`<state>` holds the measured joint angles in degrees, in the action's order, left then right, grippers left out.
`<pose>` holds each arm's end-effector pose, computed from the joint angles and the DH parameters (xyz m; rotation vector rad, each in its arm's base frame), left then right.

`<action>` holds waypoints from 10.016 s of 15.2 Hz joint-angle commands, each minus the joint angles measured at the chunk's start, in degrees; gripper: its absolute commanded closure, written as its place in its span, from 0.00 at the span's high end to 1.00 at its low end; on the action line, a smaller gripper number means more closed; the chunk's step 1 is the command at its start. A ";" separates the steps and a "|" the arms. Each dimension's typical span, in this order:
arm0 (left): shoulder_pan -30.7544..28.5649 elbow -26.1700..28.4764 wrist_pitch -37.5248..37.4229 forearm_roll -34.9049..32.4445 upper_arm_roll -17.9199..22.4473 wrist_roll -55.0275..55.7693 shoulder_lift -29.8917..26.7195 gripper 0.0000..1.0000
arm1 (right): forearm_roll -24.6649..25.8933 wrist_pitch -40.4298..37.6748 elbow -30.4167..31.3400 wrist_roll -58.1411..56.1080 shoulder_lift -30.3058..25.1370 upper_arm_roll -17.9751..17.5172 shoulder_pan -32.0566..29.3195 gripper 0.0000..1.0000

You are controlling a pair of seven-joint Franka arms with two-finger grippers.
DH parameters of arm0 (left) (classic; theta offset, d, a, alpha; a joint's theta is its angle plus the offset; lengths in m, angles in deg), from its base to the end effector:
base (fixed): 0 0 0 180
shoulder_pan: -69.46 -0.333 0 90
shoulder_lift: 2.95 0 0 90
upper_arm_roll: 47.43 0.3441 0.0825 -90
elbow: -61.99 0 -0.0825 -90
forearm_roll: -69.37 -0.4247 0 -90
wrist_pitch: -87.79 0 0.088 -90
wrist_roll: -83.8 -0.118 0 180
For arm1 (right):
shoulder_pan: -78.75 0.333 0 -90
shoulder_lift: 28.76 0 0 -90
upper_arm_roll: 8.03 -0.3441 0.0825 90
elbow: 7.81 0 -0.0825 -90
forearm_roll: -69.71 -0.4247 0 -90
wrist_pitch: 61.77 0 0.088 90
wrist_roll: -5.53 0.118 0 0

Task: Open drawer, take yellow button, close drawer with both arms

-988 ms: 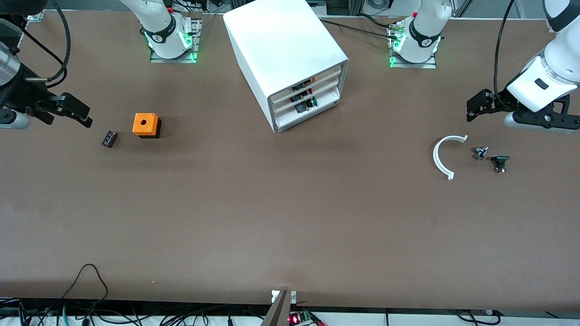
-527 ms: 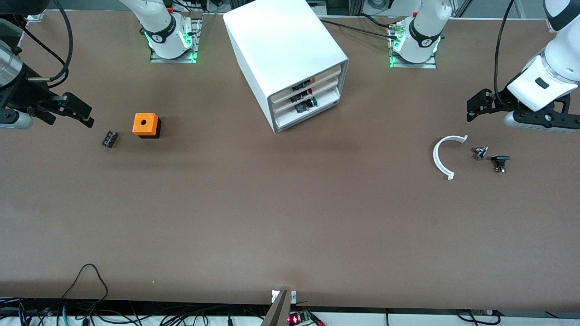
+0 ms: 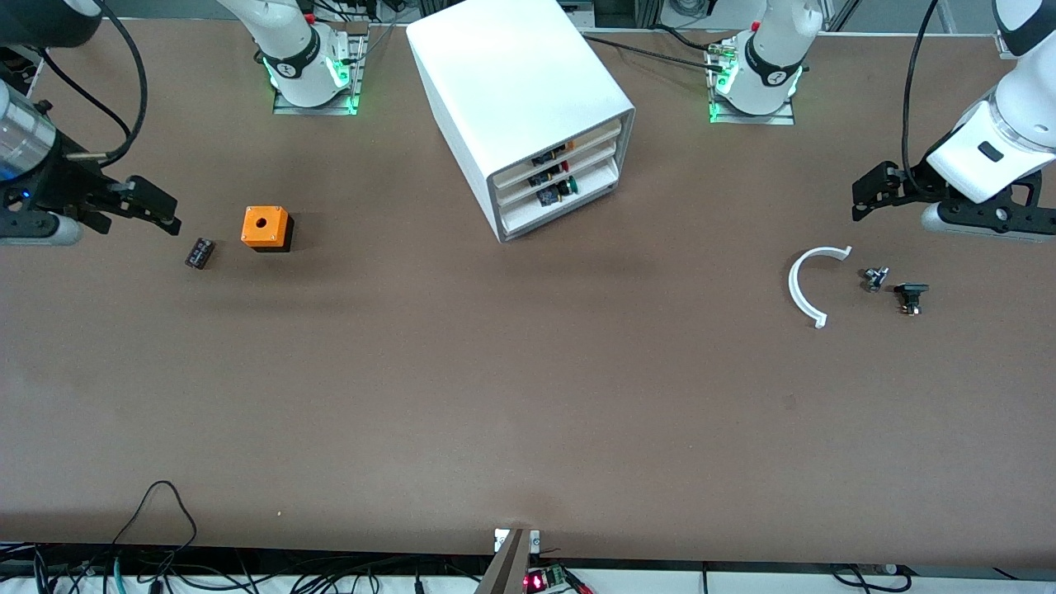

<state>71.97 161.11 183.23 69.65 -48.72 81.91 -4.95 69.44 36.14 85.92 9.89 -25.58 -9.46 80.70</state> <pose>0.5853 -0.0396 0.5885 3.1338 -0.1549 -0.0461 0.6220 0.0369 0.5864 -3.1341 0.0278 -0.0267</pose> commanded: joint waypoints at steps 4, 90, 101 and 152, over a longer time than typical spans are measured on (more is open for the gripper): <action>0.39 -0.86 -7.11 9.10 -0.55 -2.50 2.70 1.00 | -0.44 1.41 -1.18 -1.64 5.95 0.11 0.25 1.00; -9.98 2.31 -0.43 44.38 -19.45 -39.85 34.96 0.00 | -9.84 18.28 -35.28 95.20 34.79 0.82 35.84 1.00; -10.59 -5.32 -10.79 39.99 -19.45 -23.80 32.50 1.00 | -9.75 20.22 -35.28 103.38 38.92 0.82 43.83 1.00; -1.98 -24.33 -6.42 -6.34 -22.26 33.41 25.99 1.00 | -8.17 -3.25 -36.95 42.34 33.73 0.38 19.69 0.00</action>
<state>69.13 135.49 174.65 64.43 -69.69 109.35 20.99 62.39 34.76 48.98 58.57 8.76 -8.36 103.78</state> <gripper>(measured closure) 0.000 0.581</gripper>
